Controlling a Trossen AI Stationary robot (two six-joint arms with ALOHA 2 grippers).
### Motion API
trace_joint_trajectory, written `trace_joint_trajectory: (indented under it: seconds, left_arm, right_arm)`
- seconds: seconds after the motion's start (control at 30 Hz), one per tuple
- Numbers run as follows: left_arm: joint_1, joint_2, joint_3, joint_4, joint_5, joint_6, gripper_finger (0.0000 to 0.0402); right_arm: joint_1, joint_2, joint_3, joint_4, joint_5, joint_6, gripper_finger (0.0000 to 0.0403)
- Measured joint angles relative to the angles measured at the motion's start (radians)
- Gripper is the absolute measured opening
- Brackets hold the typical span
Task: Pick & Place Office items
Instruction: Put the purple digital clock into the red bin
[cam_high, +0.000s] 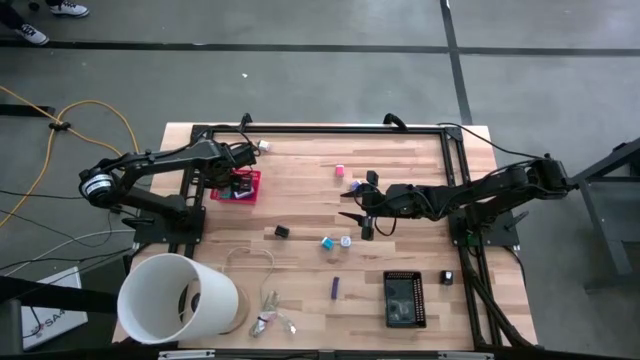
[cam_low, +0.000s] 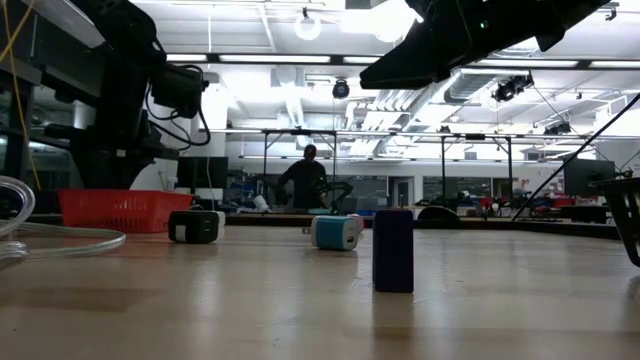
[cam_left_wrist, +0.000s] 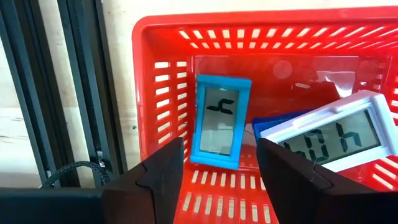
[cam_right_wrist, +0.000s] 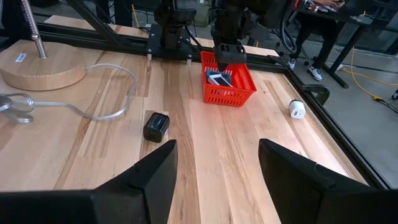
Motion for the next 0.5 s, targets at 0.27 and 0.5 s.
trace_joint_trajectory:
  seconds: [0.27,0.5]
  left_arm:
    - [0.0,0.0,0.0,0.0,-0.001,0.0,0.0193]
    - [0.007,-0.047,0.001,0.017,-0.027,0.036,0.0193]
  right_arm:
    - [0.0,0.0,0.0,0.0,0.0,0.0,0.0211]
    - [0.0,0.0,0.0,0.0,0.0,0.0,0.0211]
